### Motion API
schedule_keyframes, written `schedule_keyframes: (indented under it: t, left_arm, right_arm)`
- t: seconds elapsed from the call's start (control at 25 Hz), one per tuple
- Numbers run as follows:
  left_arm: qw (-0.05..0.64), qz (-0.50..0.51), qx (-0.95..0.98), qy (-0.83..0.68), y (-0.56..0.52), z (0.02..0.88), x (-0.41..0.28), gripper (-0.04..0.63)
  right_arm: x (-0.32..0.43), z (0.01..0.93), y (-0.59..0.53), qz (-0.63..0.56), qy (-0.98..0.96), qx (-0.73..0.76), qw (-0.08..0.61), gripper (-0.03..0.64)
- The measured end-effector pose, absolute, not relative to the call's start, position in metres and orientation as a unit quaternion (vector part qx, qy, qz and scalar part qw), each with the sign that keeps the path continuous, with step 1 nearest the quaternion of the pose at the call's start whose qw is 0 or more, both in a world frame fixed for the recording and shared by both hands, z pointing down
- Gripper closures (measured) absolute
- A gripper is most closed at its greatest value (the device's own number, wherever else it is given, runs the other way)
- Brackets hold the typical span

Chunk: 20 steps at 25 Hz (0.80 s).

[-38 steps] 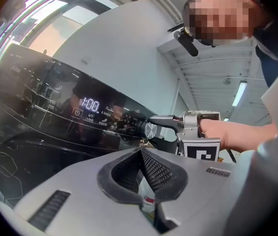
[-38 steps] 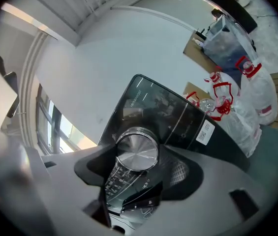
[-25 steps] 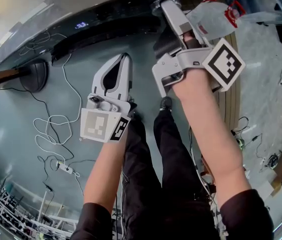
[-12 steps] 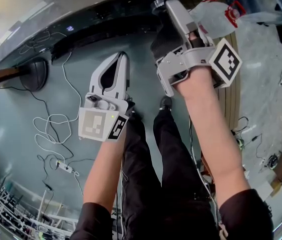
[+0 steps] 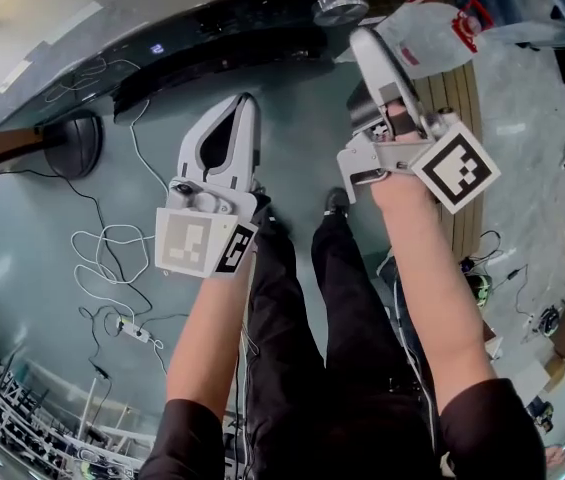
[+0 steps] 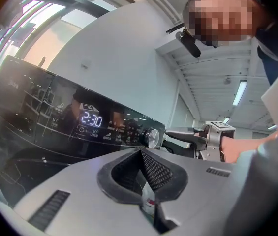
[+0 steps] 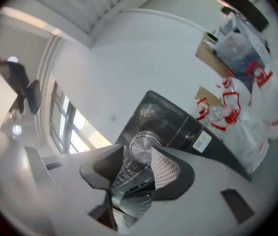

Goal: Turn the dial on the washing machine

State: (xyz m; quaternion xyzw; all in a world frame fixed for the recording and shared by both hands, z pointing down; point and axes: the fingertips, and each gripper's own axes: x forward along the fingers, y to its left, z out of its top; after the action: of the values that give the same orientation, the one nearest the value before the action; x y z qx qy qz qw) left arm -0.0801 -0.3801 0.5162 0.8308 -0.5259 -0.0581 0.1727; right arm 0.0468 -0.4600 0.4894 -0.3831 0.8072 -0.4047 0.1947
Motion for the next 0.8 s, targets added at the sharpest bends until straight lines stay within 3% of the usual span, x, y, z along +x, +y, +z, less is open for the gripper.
schedule_keyframes:
  t: [0.2,0.4,0.8]
  left_arm:
    - [0.150,-0.049,0.833,-0.531,-0.385,0.500,-0.083,0.580]
    - [0.133,-0.031,0.836,-0.531,-0.389,0.492,-0.082,0.580]
    - [0.130,-0.001,0.853,-0.506,-0.375,0.483,-0.084,0.580]
  right_arm:
    - [0.040,0.486,-0.442,-0.198,0.878,-0.435,0.038,0.428]
    - [0.024,0.478,-0.428,-0.049,0.889,-0.451,-0.055,0.454]
    - [0.019,0.490,-0.391,-0.002,0.858,-0.497,-0.129,0.589]
